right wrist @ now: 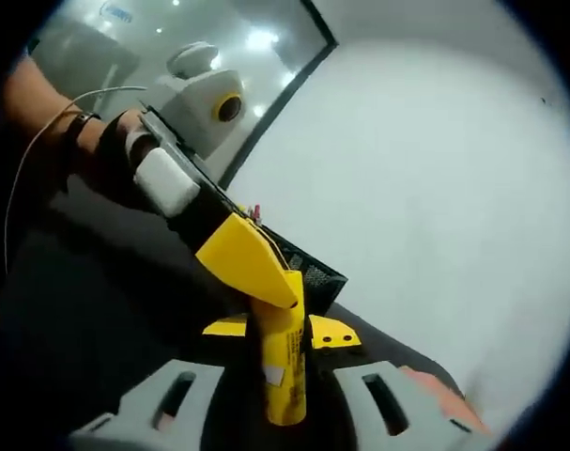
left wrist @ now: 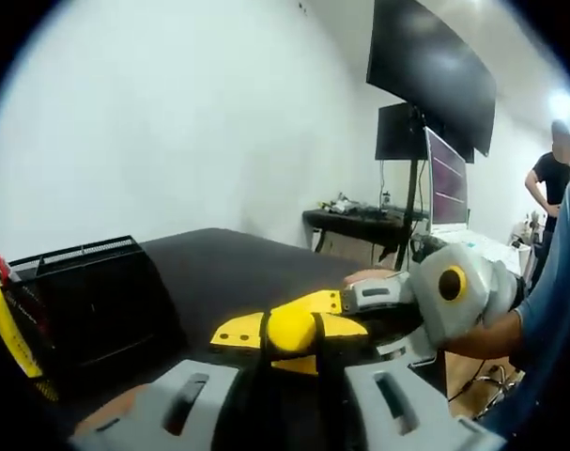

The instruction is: Pick up pens and glue sticks and place them into the holder.

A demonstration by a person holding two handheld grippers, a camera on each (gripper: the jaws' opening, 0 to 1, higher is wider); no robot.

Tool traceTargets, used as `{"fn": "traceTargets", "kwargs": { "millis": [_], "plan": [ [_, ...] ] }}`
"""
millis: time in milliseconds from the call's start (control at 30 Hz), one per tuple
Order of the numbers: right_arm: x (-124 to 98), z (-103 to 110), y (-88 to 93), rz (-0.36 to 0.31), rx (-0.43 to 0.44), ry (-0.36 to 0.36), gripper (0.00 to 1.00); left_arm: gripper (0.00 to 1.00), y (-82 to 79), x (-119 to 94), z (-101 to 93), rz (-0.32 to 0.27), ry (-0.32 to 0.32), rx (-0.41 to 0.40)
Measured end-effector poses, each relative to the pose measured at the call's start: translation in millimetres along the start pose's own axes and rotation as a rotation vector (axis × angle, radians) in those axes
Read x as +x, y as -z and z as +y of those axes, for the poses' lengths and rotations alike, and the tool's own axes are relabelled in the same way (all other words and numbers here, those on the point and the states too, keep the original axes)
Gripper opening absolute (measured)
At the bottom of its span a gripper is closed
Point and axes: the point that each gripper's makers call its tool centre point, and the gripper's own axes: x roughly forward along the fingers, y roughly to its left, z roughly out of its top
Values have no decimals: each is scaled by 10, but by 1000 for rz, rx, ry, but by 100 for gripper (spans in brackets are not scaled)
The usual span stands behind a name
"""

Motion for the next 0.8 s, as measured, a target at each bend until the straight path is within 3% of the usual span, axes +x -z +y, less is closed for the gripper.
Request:
{"fn": "traceTargets", "kwargs": {
  "millis": [100,167,233,367,533,700,800],
  "plan": [
    [2,-11,-1,-6,5,5,18,18,-30,-5,-29,-31,3,2],
    [2,-13,6,-8,12,10,18,21,-178,-36,-48,-122,30,-23],
    [-1,-32,11,-10,22,15,18,24,-293,-134,15,-178,2,-28],
    [-15,-51,1,-11,47,28,18,24,-316,-314,115,-191,-42,-20],
    [-35,-131,-15,-26,117,49,18,24,-142,-601,263,-178,-101,3],
    [-92,-266,-30,-47,221,86,18,24,110,-878,415,-209,-160,-94],
    [-133,-368,-25,-58,264,119,18,24,248,-1059,545,-210,-231,-99]
  ]
}}
